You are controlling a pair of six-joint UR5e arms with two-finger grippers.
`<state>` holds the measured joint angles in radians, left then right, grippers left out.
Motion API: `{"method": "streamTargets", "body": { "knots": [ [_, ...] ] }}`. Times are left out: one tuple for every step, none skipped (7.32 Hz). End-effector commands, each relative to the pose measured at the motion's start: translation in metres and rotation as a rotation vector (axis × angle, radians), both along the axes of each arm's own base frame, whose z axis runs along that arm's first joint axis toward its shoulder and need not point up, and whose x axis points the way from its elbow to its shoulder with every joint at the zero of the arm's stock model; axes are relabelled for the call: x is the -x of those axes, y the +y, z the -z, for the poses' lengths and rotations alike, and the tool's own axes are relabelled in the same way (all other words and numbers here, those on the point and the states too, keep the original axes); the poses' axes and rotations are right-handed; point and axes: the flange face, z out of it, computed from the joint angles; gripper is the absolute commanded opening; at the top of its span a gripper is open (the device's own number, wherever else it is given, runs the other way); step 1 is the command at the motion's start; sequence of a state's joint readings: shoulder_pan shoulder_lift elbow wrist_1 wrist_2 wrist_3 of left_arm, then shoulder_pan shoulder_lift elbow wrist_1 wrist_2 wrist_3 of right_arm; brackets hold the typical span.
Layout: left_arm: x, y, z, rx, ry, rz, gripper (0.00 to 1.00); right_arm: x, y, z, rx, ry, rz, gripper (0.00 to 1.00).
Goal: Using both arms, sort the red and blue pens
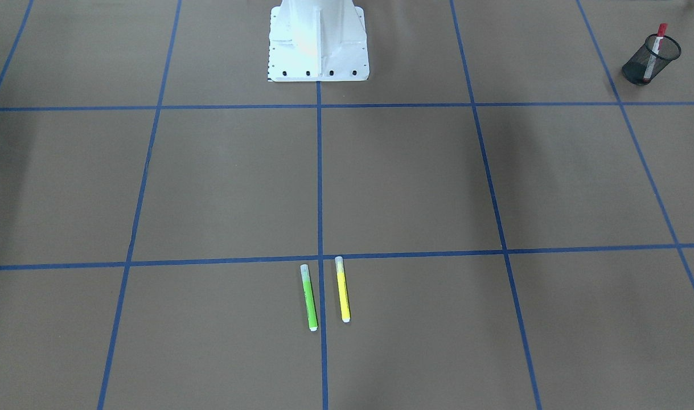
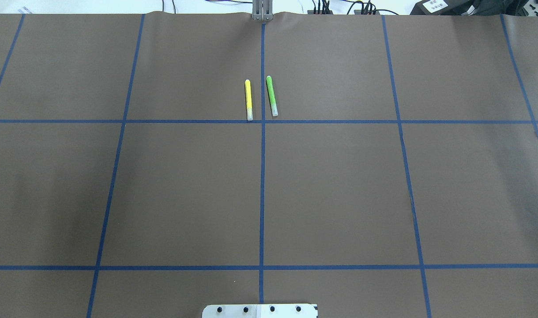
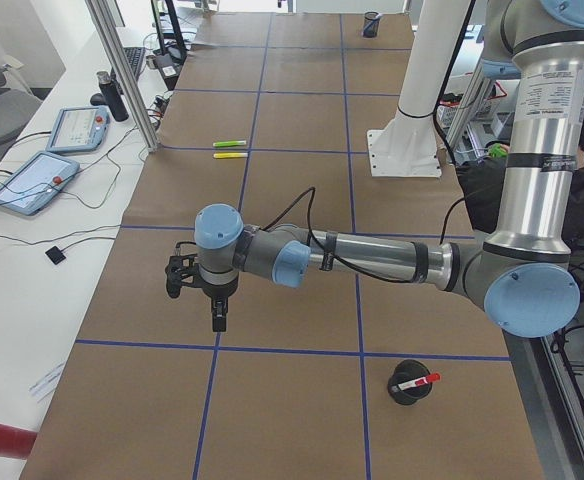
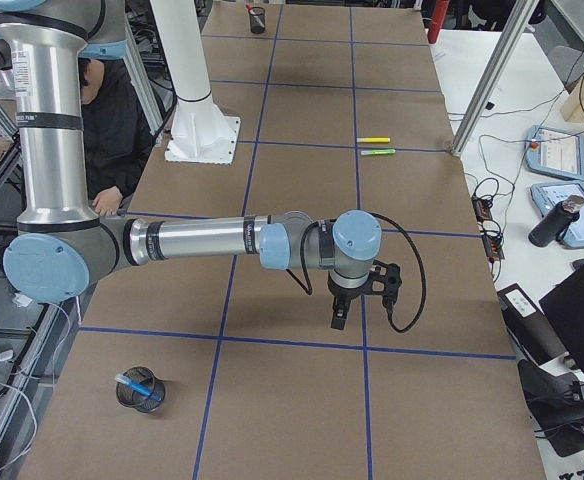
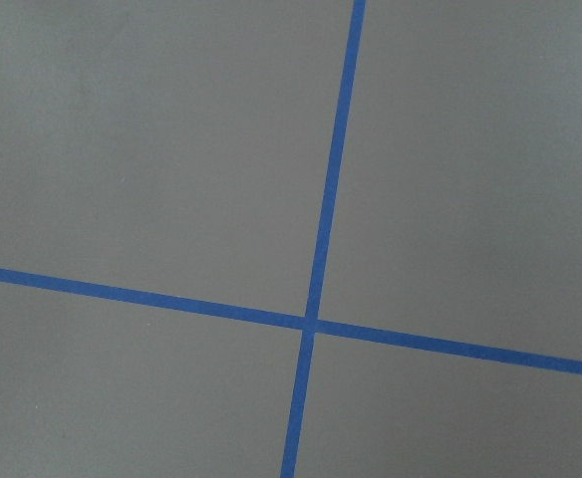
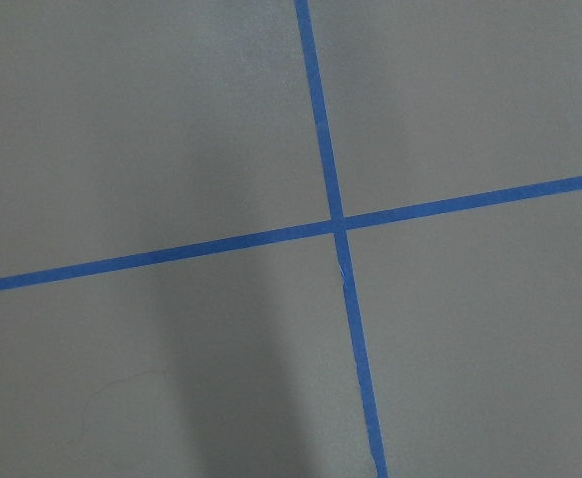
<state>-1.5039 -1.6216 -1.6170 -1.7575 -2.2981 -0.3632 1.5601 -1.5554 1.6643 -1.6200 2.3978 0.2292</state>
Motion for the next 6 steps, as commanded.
{"method": "streamTargets", "body": {
  "knots": [
    [0.002,0.004,-0.004,-0.014,-0.028,-0.109,1.00,0.000,0.000,-0.001,0.001,0.002,0.000,1.00],
    [0.003,0.007,-0.009,-0.013,-0.037,-0.149,1.00,-0.001,-0.002,0.001,-0.005,0.009,0.000,1.00],
    [0.004,0.009,-0.013,-0.007,-0.037,-0.150,1.00,-0.002,0.000,-0.005,0.007,0.012,-0.002,1.00],
    [0.004,0.011,-0.015,-0.004,-0.035,-0.151,1.00,-0.002,0.003,-0.007,0.011,0.014,-0.002,1.00],
    [0.003,0.014,-0.019,0.005,-0.029,-0.152,1.00,-0.002,0.004,-0.009,0.014,0.014,-0.002,1.00],
    [0.004,0.024,-0.028,0.016,-0.023,-0.153,1.00,-0.002,0.009,-0.015,0.027,0.014,-0.002,1.00]
  ]
}}
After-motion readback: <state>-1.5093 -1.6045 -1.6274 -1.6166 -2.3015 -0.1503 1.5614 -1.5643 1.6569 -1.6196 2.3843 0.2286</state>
